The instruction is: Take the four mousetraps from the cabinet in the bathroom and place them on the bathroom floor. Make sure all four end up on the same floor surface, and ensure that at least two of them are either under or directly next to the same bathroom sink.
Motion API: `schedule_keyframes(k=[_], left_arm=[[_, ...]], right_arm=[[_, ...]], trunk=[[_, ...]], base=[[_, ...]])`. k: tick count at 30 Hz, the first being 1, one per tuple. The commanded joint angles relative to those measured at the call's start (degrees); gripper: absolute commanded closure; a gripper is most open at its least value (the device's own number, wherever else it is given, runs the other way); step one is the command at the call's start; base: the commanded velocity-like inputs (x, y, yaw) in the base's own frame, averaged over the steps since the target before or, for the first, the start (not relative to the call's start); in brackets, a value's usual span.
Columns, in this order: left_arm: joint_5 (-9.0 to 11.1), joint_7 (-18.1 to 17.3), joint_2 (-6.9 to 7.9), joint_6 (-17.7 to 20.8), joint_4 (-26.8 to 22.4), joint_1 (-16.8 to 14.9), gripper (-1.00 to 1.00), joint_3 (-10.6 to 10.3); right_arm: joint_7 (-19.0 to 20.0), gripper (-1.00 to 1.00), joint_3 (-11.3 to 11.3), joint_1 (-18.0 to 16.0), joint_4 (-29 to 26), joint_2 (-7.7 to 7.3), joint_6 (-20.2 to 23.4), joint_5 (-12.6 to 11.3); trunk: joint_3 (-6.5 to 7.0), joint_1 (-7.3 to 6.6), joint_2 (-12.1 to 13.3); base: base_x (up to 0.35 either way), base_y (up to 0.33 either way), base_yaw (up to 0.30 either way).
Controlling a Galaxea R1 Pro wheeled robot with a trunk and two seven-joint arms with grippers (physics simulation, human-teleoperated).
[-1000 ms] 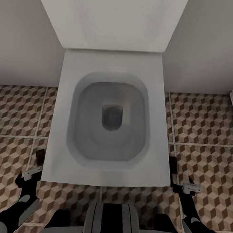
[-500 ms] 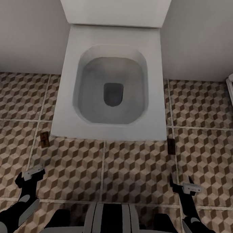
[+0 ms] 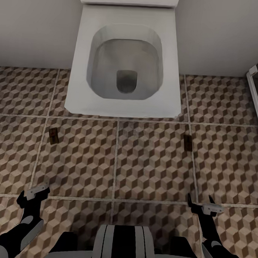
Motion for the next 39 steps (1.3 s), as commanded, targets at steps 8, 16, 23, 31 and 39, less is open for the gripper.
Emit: schedule_keyframes(k=[8,16,23,31,39], left_arm=[[0.37,0.39,0.08,-0.24,-0.05,-0.04,-1.0,-0.49],[0.41,0.41,0.02,-0.24,-0.07,-0.04,-1.0,-0.49],[0.42,0.41,0.0,-0.24,-0.06,-0.04,-1.0,-0.52],[0.4,0.48,0.06,-0.24,-0.02,-0.04,-1.0,-0.49],[0.33,0.57,0.04,-0.24,-0.03,-0.04,-1.0,-0.49]], right_arm=[[-0.09,-1.0,0.35,-0.02,0.03,-0.04,-0.17,-0.5],[-0.09,-1.0,0.37,-0.02,0.04,-0.04,-0.17,-0.5],[-0.09,-1.0,0.4,-0.02,0.04,-0.04,-0.17,-0.5],[-0.09,-1.0,0.4,-0.02,0.04,-0.04,-0.17,-0.5],[-0.09,-1.0,0.38,-0.02,0.04,-0.04,-0.17,-0.5]], trunk=[[-0.02,-0.04,-0.01],[0.86,-0.15,0.04],[2.41,-0.33,0.14],[4.19,-0.53,0.24],[5.96,-0.74,0.35]], base=[[-0.204,0.0,0.0],[-0.032,0.0,0.0],[-0.005,0.0,0.0],[-0.001,0.0,0.0],[0.0,0.0,0.0]])
